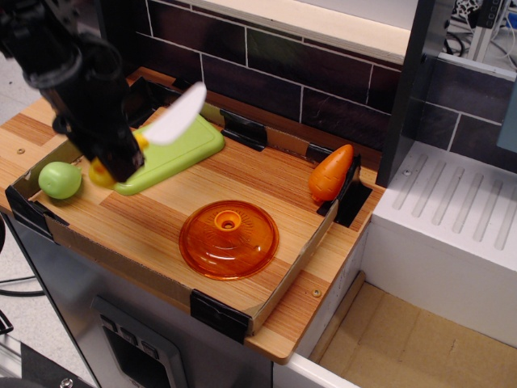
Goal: Put knife on cutting board
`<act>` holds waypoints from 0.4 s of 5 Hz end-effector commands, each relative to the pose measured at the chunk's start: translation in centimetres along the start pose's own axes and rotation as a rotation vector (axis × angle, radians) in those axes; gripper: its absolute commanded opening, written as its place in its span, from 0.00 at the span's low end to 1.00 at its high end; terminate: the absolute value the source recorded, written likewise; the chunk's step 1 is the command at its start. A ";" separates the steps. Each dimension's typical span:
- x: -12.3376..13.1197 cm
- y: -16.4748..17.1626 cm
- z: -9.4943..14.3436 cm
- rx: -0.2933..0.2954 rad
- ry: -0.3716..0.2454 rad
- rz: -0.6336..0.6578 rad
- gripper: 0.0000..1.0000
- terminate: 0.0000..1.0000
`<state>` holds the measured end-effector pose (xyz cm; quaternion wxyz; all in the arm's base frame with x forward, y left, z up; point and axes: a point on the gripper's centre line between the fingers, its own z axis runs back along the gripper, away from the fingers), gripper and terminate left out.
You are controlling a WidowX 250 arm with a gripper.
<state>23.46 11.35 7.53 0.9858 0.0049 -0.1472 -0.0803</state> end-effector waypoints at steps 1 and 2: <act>3.6 2.9 -2.1 0.103 0.113 -0.218 0.00 0.00; 3.6 3.3 -4.6 0.169 0.126 -0.349 0.00 0.00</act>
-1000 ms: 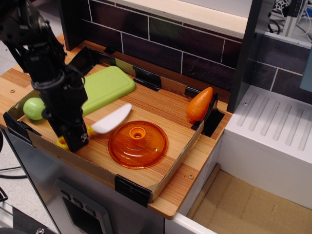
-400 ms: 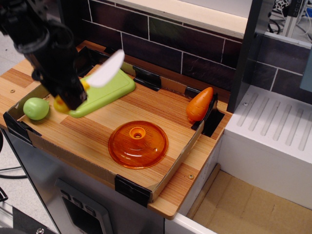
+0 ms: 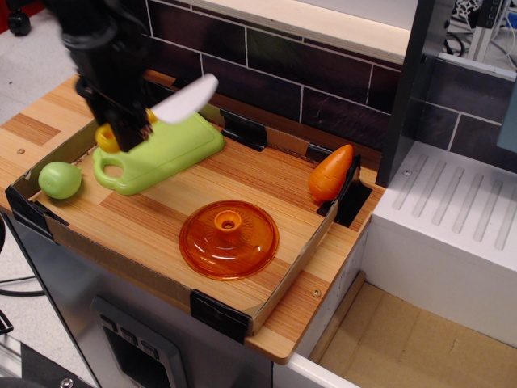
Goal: Put knife on cutting board
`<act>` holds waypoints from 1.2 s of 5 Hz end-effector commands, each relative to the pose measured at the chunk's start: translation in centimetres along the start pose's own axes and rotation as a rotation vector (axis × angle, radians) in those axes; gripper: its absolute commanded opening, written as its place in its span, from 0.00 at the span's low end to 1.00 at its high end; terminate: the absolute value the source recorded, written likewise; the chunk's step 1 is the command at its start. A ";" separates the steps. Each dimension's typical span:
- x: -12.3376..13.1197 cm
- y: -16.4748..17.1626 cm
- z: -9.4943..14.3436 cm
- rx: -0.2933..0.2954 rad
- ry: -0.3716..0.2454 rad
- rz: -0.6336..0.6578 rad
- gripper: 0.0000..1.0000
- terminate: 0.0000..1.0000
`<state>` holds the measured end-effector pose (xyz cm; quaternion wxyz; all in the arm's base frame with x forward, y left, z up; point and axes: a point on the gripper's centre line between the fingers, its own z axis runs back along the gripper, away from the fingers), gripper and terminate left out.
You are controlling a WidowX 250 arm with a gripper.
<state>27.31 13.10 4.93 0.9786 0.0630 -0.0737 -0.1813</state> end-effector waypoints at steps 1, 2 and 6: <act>0.4 1.2 -2.2 0.104 0.006 -0.168 0.00 0.00; -0.1 1.8 -2.9 0.086 0.044 -0.167 0.00 0.00; 0.3 4.0 2.3 -0.043 -0.047 0.002 1.00 0.00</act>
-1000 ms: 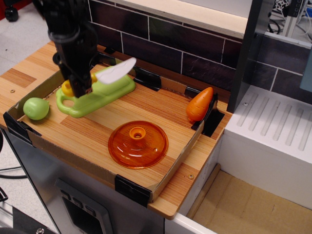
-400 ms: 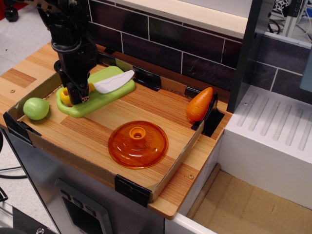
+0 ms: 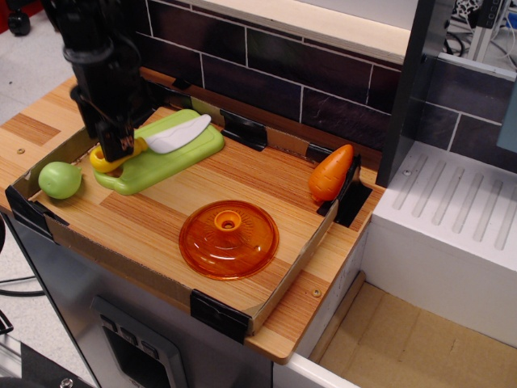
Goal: Put knife on cutting board
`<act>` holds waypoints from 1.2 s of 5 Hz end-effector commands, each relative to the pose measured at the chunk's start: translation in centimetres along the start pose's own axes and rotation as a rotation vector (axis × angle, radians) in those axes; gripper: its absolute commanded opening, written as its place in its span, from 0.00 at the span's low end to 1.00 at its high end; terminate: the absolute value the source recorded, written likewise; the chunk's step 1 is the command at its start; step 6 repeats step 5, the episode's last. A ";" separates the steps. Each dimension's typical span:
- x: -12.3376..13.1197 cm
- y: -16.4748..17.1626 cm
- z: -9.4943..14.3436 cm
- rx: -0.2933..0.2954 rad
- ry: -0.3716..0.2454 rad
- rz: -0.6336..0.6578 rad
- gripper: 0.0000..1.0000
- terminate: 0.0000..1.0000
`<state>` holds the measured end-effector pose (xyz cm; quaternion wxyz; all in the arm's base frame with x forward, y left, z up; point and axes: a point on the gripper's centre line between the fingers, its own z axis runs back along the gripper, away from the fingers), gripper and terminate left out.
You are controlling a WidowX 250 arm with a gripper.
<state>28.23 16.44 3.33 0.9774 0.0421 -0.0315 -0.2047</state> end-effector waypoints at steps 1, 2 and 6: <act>1.1 0.6 7.5 0.026 -0.200 0.140 1.00 0.00; 1.9 0.3 9.4 0.009 -0.236 0.204 1.00 0.00; 1.9 0.3 9.4 0.009 -0.236 0.204 1.00 1.00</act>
